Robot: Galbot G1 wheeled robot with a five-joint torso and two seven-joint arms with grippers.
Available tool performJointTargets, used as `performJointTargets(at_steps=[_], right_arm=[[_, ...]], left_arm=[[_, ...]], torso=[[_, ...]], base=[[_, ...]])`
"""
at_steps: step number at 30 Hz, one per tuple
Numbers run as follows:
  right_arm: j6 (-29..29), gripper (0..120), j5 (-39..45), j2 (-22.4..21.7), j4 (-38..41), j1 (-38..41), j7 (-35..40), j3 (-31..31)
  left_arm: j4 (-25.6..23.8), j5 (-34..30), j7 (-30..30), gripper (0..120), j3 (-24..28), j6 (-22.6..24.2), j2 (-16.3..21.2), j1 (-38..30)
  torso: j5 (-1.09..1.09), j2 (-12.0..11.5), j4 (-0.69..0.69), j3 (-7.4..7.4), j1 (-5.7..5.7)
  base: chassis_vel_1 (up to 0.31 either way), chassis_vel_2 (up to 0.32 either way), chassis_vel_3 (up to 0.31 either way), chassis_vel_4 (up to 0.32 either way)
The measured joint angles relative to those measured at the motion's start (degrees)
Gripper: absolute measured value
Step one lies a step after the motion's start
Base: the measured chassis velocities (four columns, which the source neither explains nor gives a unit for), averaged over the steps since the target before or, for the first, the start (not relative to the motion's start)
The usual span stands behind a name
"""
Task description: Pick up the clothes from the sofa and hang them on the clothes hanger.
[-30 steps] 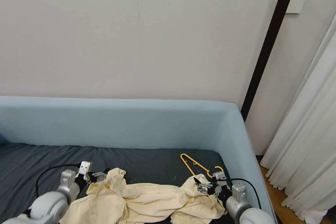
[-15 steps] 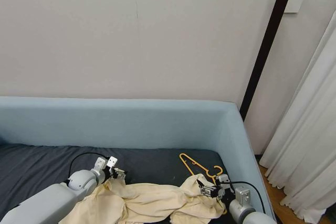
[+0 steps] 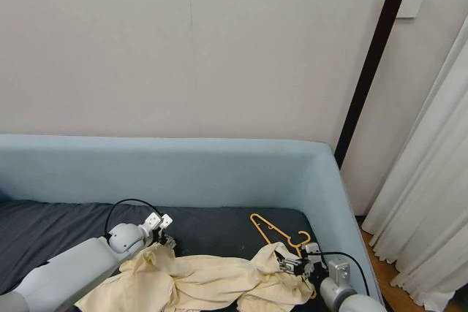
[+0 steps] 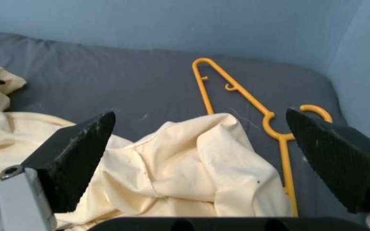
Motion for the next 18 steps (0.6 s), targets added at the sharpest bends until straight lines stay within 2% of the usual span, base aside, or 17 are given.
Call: performJointTargets(at_steps=[8, 18], right_arm=[[-0.5, 100, 0.4, -0.1, -0.3, 0.2, 0.4, 0.0], [-0.8, 100, 0.2, 0.1, -1.3, 0.1, 0.6, 0.1]], left_arm=[[-1.2, 2.0, 2.2, 94, 6.9, 6.4, -0.5, -4.2], [-1.6, 2.6, 3.8, 92, 7.9, 9.4, -0.5, -5.4]], torso=[[0.01, 0.0, 0.01, 0.00, -0.01], [0.01, 0.0, 0.01, 0.00, -0.01]], base=[[0.000, 0.000, 0.000, 0.000], [0.000, 0.000, 0.000, 0.000]])
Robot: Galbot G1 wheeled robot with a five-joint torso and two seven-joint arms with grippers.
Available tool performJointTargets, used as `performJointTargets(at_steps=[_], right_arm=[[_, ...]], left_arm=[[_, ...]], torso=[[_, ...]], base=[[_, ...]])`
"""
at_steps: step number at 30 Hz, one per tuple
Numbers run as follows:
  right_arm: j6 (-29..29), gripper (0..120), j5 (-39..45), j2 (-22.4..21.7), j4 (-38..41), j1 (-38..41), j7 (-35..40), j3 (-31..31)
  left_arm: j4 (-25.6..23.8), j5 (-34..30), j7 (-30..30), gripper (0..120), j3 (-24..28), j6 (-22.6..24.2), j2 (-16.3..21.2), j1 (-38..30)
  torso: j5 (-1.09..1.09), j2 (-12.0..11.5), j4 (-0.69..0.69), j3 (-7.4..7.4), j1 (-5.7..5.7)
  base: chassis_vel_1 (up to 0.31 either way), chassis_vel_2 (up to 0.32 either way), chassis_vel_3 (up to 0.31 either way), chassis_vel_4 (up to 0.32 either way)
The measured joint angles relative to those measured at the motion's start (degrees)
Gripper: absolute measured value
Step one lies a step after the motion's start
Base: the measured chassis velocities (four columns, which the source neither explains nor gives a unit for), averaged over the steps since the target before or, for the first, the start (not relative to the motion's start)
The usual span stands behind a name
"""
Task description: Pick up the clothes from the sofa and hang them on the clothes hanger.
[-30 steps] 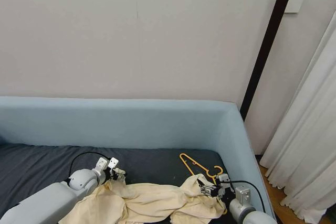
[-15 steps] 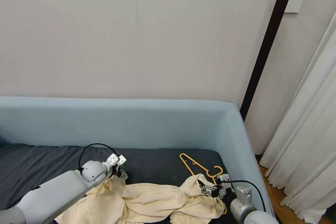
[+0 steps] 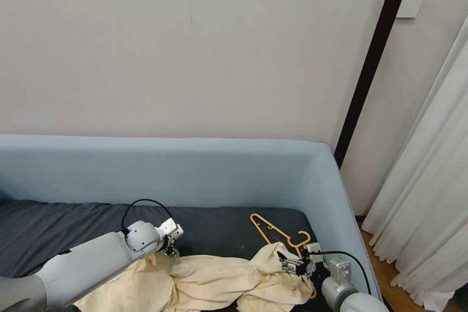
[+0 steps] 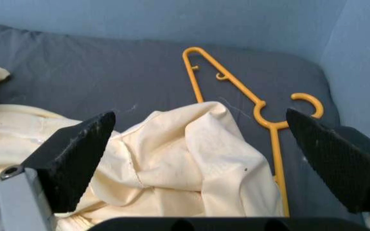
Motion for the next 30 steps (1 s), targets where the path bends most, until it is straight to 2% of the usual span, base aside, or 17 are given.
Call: performJointTargets(at_steps=[4, 7, 10, 13, 17, 19, 22, 24, 27, 30], right_arm=[[0.0, 100, -0.1, 0.1, -0.3, 0.0, 0.0, -0.1], [-0.1, 100, -0.1, 0.2, -0.4, 0.2, 0.1, -0.2], [-0.2, 100, 0.0, 0.5, -0.4, 0.4, 0.3, -0.3], [-0.3, 100, 0.0, 0.4, -0.4, 0.4, 0.4, -0.3], [-0.3, 100, 0.1, 0.2, -0.7, 0.4, 0.6, -0.1], [-0.3, 100, 0.1, 0.2, -0.7, 0.4, 0.6, -0.1], [-0.3, 100, 0.1, 0.4, -0.7, 0.4, 0.6, -0.1], [-0.3, 100, 0.1, 0.4, -0.7, 0.4, 0.6, -0.2], [-0.3, 100, 0.0, 0.6, -0.8, 0.5, 0.6, -0.2], [-0.3, 100, 0.0, 0.6, -0.9, 0.5, 0.6, -0.3]], left_arm=[[-0.3, 0.1, 0.8, 89, -0.2, 0.3, 0.6, 0.3], [-0.5, 0.3, 1.3, 82, -0.3, 0.4, 0.8, 0.4], [-0.3, 1.1, 2.2, 67, -0.5, 0.6, 1.0, 0.7], [-0.1, 1.6, 2.5, 60, -0.7, 0.8, 1.2, 1.1], [-0.4, 1.8, 2.7, 42, -1.3, 1.0, 1.7, 2.1], [-0.5, 1.9, 2.7, 38, -1.5, 1.1, 1.8, 2.3], [-0.6, 1.9, 2.0, 23, -2.4, 1.1, 1.8, 3.1], [-0.8, 1.8, 1.7, 20, -2.6, 1.2, 1.9, 3.2], [-2.2, 1.5, 1.0, 6, -3.1, 1.3, 2.6, 3.7], [-3.1, 1.3, 0.2, 0, -4.3, 1.6, 3.0, 4.5]], torso=[[0.00, 0.0, 0.01, 0.00, 0.00], [-0.01, 0.0, 0.00, 0.00, 0.00], [-0.01, 0.0, 0.00, 0.00, 0.00], [-0.01, 0.0, 0.00, 0.00, 0.00], [0.00, 0.0, 0.00, 0.00, 0.00], [0.00, 0.0, 0.00, 0.00, 0.00], [-0.01, 0.0, 0.00, 0.00, 0.00], [-0.01, 0.0, 0.00, 0.00, 0.00], [0.00, 0.0, -0.01, 0.00, 0.00], [0.00, 0.0, 0.00, 0.00, 0.00]], base=[[0.000, 0.000, 0.000, 0.000], [0.000, 0.000, 0.000, 0.000], [0.000, 0.000, 0.000, 0.000], [0.000, 0.000, 0.000, 0.000], [0.000, 0.000, 0.000, 0.000], [0.000, 0.000, 0.000, 0.000], [0.000, 0.000, 0.000, 0.000], [0.000, 0.000, 0.000, 0.000], [0.000, 0.000, 0.000, 0.000], [0.000, 0.000, 0.000, 0.000]])
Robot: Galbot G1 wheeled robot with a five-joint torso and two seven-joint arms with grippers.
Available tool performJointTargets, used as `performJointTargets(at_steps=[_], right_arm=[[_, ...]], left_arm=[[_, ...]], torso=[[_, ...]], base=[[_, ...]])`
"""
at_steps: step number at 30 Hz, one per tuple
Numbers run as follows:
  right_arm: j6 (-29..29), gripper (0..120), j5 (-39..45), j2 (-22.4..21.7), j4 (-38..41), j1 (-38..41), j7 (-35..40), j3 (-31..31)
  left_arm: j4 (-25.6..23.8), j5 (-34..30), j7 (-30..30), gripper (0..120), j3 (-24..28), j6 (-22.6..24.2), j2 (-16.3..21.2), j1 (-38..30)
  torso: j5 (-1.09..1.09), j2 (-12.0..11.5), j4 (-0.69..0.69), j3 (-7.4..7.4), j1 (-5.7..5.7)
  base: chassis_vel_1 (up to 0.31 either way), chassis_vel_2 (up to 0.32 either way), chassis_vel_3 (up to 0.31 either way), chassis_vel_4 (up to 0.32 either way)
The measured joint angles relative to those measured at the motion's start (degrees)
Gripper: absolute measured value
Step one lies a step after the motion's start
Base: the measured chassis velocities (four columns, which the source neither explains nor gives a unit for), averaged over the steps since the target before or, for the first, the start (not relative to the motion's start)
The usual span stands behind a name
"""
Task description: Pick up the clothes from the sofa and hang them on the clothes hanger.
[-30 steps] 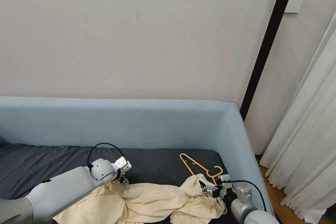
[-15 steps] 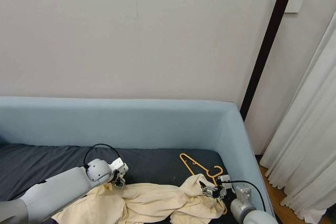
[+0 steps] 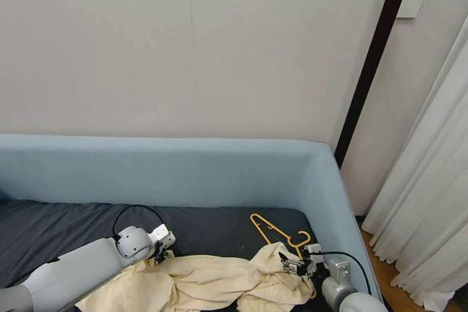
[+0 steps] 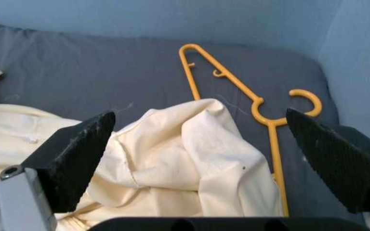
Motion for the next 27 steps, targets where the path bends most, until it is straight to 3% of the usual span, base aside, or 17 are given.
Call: performJointTargets(at_steps=[8, 17, 21, 22, 27], right_arm=[[0.1, 100, -0.2, 0.2, 0.2, 0.0, -0.1, -0.3], [0.8, 100, -0.7, 0.7, 0.4, 0.2, -0.4, -0.6], [2.3, 100, -1.6, 0.7, 0.8, 0.2, -1.1, -0.5], [2.3, 100, -1.6, 0.7, 0.8, 0.2, -1.1, -0.5], [2.9, 100, -2.4, 1.2, 0.8, 0.7, -1.8, -0.8]], left_arm=[[-3.8, -1.2, -3.0, 0, -7.3, 0.6, 1.6, 3.7], [-10.6, -1.7, -6.5, 0, -16.7, 0.8, 6.7, 9.5], [-15.8, -1.5, -8.4, 0, -24.7, -0.6, 9.9, 15.8], [-15.8, -1.5, -8.4, 0, -24.7, -0.6, 9.9, 15.8], [-20.7, 2.2, -9.5, 0, -37.0, -3.9, 12.9, 23.8]], torso=[[0.00, 0.0, 0.00, 0.00, 0.00], [0.00, 0.0, 0.00, 0.00, 0.00], [0.00, 0.0, 0.01, 0.00, 0.00], [0.00, 0.0, 0.01, 0.00, 0.00], [0.01, 0.0, -0.01, -0.01, 0.00]], base=[[0.000, 0.000, 0.000, 0.000], [0.000, 0.000, 0.000, 0.000], [0.000, 0.000, 0.000, 0.000], [0.000, 0.000, 0.000, 0.000], [0.000, 0.000, 0.000, 0.000]])
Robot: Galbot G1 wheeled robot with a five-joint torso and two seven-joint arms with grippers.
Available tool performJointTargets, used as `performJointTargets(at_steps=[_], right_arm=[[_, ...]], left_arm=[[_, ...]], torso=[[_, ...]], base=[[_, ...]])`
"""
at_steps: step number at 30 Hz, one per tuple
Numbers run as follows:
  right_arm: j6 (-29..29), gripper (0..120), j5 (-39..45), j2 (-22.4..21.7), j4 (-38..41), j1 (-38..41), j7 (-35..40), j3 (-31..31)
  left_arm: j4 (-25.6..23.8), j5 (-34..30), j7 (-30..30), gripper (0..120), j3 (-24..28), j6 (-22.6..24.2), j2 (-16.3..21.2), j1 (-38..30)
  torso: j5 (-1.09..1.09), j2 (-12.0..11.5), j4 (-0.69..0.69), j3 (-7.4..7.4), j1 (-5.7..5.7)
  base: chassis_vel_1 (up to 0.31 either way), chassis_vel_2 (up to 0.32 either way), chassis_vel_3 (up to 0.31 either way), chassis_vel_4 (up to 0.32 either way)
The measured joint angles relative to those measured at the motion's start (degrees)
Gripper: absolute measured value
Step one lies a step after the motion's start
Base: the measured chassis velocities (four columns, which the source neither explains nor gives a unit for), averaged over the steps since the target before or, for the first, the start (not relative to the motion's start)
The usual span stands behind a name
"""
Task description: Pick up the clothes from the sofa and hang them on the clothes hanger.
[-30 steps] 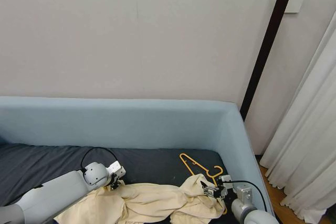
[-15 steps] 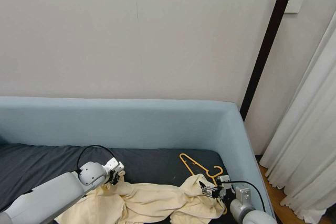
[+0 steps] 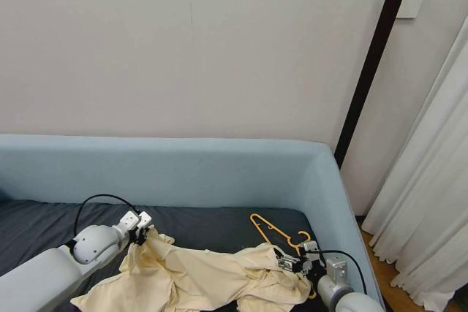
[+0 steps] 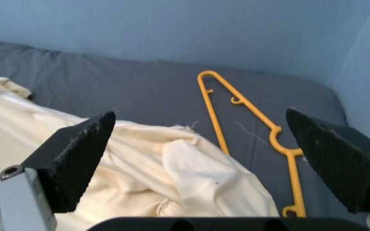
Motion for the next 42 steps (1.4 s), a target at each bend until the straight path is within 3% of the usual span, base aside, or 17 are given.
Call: performJointTargets(at_steps=[2, 4, 17, 23, 35, 42], right_arm=[[0.1, 100, -0.3, 0.2, -0.4, 0.3, -0.2, -0.1], [0.3, 100, -0.4, 0.8, -2.5, 1.7, -0.7, -0.4], [-3.3, 100, 2.1, 1.3, -15.6, 7.4, -4.3, -0.1], [-4.9, 100, 2.2, 2.8, -23.6, 13.2, -6.0, -3.6], [-4.9, 100, 0.7, 7.6, -36.8, 20.9, -7.1, -7.5], [-4.8, 83, 1.4, 8.4, -40.1, 21.1, -7.5, -7.2]], left_arm=[[-0.8, 0.1, -0.1, 0, -1.7, -0.4, 0.5, 1.4], [-4.7, 0.9, -0.7, 0, -6.2, -1.8, 2.5, 6.0], [-12.4, 1.8, -2.0, 0, -6.7, -5.1, 3.0, 9.1], [-16.2, 1.9, -2.0, 0, -8.9, -5.3, 2.6, 13.2], [-16.7, 1.6, -2.0, 0, -9.2, -5.3, 2.6, 13.3], [-16.7, 1.1, -1.9, 0, -9.1, -5.2, 2.5, 12.9]], torso=[[-0.02, 0.0, 0.01, 0.00, 0.00], [0.00, 0.0, 0.05, 0.00, 0.00], [0.00, 0.0, -0.01, 0.01, 0.00], [0.00, 0.0, 0.03, 0.01, 0.00], [-0.01, 0.0, 0.01, 0.01, 0.00], [-0.01, 0.0, 0.01, 0.01, 0.00]], base=[[0.000, 0.000, 0.000, 0.000], [0.000, 0.000, 0.000, 0.000], [0.000, 0.000, 0.000, 0.000], [0.000, 0.000, 0.000, 0.000], [0.000, 0.000, 0.000, 0.000], [0.000, 0.000, 0.000, 0.000]])
